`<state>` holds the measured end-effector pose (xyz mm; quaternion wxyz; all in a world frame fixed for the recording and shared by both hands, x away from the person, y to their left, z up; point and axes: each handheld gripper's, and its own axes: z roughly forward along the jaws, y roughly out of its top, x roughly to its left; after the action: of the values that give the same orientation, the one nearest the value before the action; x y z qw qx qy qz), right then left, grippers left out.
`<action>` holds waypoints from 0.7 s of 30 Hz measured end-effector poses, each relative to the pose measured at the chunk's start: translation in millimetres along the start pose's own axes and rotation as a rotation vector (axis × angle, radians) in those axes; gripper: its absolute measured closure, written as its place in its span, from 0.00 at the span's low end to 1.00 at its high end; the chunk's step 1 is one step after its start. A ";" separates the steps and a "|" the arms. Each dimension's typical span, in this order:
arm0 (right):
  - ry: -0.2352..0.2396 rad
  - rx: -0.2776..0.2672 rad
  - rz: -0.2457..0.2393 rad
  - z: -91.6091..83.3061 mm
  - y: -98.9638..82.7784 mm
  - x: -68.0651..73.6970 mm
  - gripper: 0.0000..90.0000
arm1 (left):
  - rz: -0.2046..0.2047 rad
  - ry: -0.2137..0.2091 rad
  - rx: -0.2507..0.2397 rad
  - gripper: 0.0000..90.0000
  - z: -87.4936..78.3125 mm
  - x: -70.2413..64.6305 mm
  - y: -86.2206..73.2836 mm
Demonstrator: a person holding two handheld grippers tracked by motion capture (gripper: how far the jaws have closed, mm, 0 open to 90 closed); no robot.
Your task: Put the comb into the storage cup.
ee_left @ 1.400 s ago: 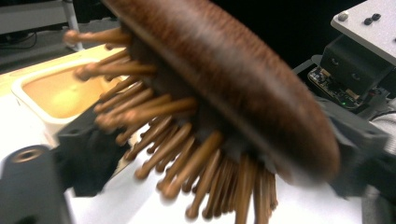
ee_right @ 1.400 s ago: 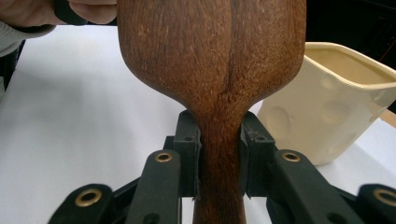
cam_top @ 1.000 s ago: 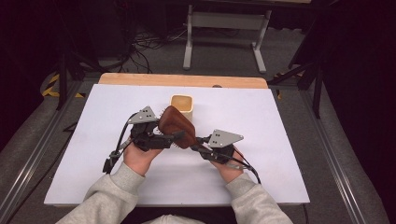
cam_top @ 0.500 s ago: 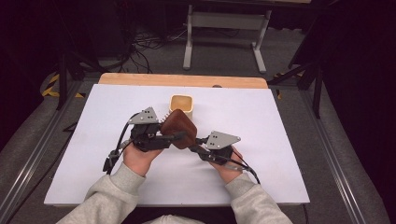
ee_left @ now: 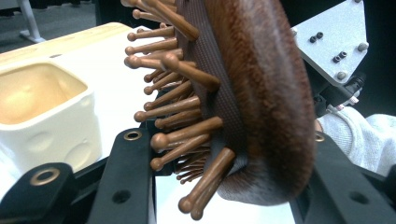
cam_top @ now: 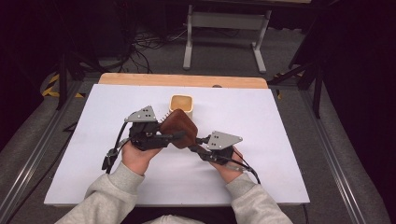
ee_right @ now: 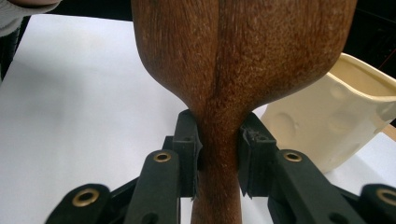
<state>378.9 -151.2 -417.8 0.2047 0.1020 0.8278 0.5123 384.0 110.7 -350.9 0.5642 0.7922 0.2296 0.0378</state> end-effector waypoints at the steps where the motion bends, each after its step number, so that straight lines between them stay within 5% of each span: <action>1: 0.001 0.000 0.000 0.0 0.0 0.1 0.79 | 0.000 0.000 0.000 0.65 0.0 0.0 0.0; 7: -0.004 -0.017 -0.011 -1.9 1.5 0.2 0.72 | 0.006 -0.004 0.002 0.66 -1.0 -1.1 3.4; 13: -0.013 -0.041 0.004 -4.1 2.5 -0.6 0.43 | 0.026 -0.001 0.013 0.65 -4.5 -1.5 12.1; 18: 0.007 -0.091 0.092 -10.5 2.2 -8.8 0.13 | 0.050 0.014 0.018 0.65 -12.6 -0.4 28.6; 21: 0.000 -0.099 0.108 -13.1 2.5 -10.7 0.08 | 0.061 0.027 0.021 0.65 -15.2 0.0 34.1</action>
<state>382.6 -164.7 -407.9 0.1816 0.1362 0.7947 0.5630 390.1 115.2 -314.3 0.5513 0.8041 0.2132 0.0634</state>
